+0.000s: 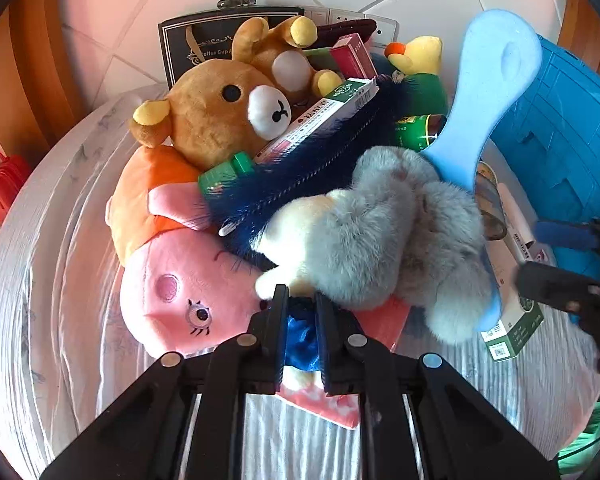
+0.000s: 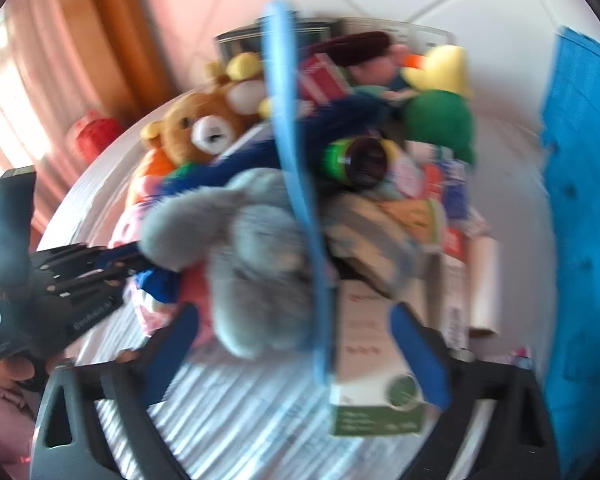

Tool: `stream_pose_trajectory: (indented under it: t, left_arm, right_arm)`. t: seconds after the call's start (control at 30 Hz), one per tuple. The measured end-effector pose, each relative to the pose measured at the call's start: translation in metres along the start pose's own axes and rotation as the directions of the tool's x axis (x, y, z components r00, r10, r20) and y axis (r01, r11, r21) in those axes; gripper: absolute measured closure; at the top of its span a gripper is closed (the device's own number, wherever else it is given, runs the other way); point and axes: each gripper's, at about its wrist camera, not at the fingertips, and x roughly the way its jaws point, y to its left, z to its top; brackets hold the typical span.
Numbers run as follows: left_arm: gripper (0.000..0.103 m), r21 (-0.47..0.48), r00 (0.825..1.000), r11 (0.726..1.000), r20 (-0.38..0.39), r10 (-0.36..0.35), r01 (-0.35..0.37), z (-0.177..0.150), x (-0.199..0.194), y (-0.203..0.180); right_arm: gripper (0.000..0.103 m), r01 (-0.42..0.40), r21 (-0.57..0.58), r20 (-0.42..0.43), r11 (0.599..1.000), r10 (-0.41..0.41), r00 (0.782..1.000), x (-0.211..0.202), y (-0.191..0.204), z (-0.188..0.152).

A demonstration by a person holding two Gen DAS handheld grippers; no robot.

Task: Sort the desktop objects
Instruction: 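Grasp the cream teddy bear with the left tool while the right tool grasps the grey plush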

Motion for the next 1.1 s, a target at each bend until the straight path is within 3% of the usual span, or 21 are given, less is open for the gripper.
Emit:
stream_pose_trajectory:
  t: [0.03,0.1,0.17,0.23,0.33,0.43,0.6,0.67,0.7,0.8,0.87,0.9,1.03,1.07,1.1]
  left_arm:
    - [0.09,-0.004,1.0,1.0,0.003,-0.014,0.014,0.001,0.0,-0.002]
    - [0.084,0.003,1.0,1.0,-0.008,-0.01,0.01,0.005,0.005,-0.007]
    - [0.065,0.017,1.0,1.0,-0.02,0.017,-0.017,0.009,0.01,-0.01]
    - [0.062,0.022,0.999,0.999,-0.027,0.045,-0.045,0.012,0.018,-0.013]
    - [0.061,-0.028,0.999,1.0,-0.044,0.0,-0.002,0.018,0.027,-0.005]
    - [0.061,-0.038,0.999,0.999,-0.052,0.012,-0.014,0.021,0.038,0.0]
    - [0.068,-0.077,0.999,0.997,-0.048,-0.014,0.011,0.026,0.046,0.009]
    - [0.07,-0.066,0.999,0.998,-0.038,-0.023,0.02,0.026,0.044,0.006]
    - [0.071,-0.055,0.999,0.998,-0.033,-0.019,0.017,0.026,0.041,0.003]
    - [0.072,-0.034,0.999,0.999,-0.013,-0.03,0.03,0.025,0.027,-0.005]
    - [0.072,-0.029,0.999,0.999,0.002,-0.037,0.037,0.023,0.014,-0.01]
    - [0.072,-0.022,0.999,0.999,0.015,-0.034,0.035,0.021,0.006,-0.012]
    - [0.075,-0.007,0.997,1.0,0.074,-0.029,0.029,0.013,-0.028,-0.021]
    - [0.092,-0.003,0.997,1.0,0.075,-0.025,0.026,0.011,-0.033,-0.022]
    - [0.097,-0.004,0.997,1.0,0.07,-0.012,0.012,0.007,-0.036,-0.023]
  right_arm:
    - [0.033,-0.01,-0.019,-0.008,1.0,0.01,1.0,0.006,0.007,0.004]
    - [0.033,-0.021,-0.041,-0.027,0.999,0.02,0.999,0.017,0.016,0.01]
    - [0.033,-0.029,-0.053,-0.044,0.998,0.027,0.999,0.029,0.022,0.015]
    - [0.033,-0.03,-0.056,-0.069,0.998,0.026,0.997,0.041,0.025,0.02]
    - [0.033,-0.015,-0.041,-0.089,0.999,0.011,0.996,0.055,0.018,0.025]
    - [0.033,-0.024,-0.035,-0.107,0.999,0.02,0.994,0.066,0.014,0.034]
    - [0.03,0.012,-0.038,-0.116,0.999,-0.016,0.993,0.091,0.011,0.048]
    - [0.042,0.022,-0.055,-0.116,0.998,-0.028,0.993,0.097,0.013,0.052]
    - [0.058,0.004,-0.059,-0.129,0.998,-0.012,0.992,0.1,0.014,0.052]
    - [0.064,0.016,-0.093,-0.107,0.996,-0.026,0.994,0.095,0.023,0.047]
    - [0.075,-0.005,-0.098,-0.076,0.995,-0.002,0.997,0.078,0.027,0.045]
    - [0.087,-0.017,-0.095,-0.057,0.995,0.012,0.998,0.068,0.027,0.044]
    - [0.089,-0.047,-0.066,0.001,0.997,0.048,0.999,0.031,0.018,0.041]
    - [0.089,-0.049,-0.063,0.002,0.997,0.05,0.999,0.024,0.015,0.037]
    - [0.089,-0.054,-0.059,-0.003,0.997,0.054,0.999,0.021,0.014,0.034]
